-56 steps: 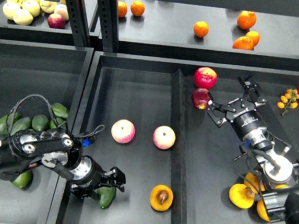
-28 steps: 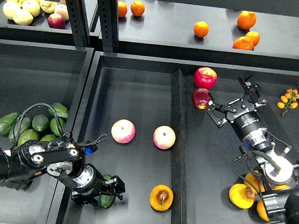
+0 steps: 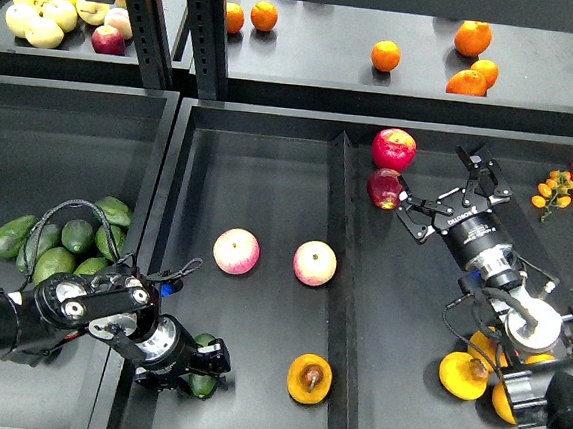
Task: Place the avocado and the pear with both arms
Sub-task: 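Lift the avocado and carry it into the bin of avocados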
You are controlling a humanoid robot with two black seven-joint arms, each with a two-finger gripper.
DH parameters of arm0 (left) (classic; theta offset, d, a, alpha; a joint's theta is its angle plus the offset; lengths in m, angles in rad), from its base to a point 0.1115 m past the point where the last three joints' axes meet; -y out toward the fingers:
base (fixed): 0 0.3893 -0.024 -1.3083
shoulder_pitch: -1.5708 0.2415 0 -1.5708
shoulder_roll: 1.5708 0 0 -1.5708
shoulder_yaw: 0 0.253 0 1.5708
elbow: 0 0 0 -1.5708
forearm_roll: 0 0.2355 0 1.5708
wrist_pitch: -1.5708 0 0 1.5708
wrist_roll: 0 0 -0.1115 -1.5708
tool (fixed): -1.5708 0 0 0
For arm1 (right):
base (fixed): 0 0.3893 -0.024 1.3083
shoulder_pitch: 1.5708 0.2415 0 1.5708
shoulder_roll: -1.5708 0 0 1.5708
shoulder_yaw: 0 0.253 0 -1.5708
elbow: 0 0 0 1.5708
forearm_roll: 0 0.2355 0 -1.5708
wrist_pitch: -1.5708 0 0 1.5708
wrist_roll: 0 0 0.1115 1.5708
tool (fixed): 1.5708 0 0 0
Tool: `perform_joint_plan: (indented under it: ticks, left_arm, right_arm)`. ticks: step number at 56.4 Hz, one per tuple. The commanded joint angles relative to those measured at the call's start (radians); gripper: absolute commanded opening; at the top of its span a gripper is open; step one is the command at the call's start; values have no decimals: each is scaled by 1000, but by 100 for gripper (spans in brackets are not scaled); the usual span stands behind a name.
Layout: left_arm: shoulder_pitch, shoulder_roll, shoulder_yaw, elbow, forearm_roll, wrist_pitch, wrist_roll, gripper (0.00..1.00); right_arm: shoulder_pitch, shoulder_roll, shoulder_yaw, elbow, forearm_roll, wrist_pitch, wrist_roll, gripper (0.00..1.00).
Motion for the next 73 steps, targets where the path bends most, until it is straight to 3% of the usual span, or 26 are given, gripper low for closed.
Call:
perform_joint_plan:
  ticks: [1,22,37,48,60,73]
  left_arm:
    - [2,-3,-13,1,10,0,0,43]
    - [-18,-9,-39,-36,9,0,0,38]
    - [-101,22,-59,-90,3,0,0,38]
    - [-150,121,-68,-156,-22,0,0,38]
    - [-152,314,-115,-237,-51,0,0,38]
    - [-143,476,-152,-242,-88,0,0,39]
  right_arm:
    - [-3,0,-2,0,-1,0,-1,100]
    - [-23,0,-2,3,-1,0,-1,100]
    - [-28,0,-2,3,-1,0,-1,100]
    - [-28,0,-3,3,-1,0,-1,100]
    - [-25,0,-8,1,-1,0,-1,100]
    - [-23,0,-12,0,-1,0,-1,100]
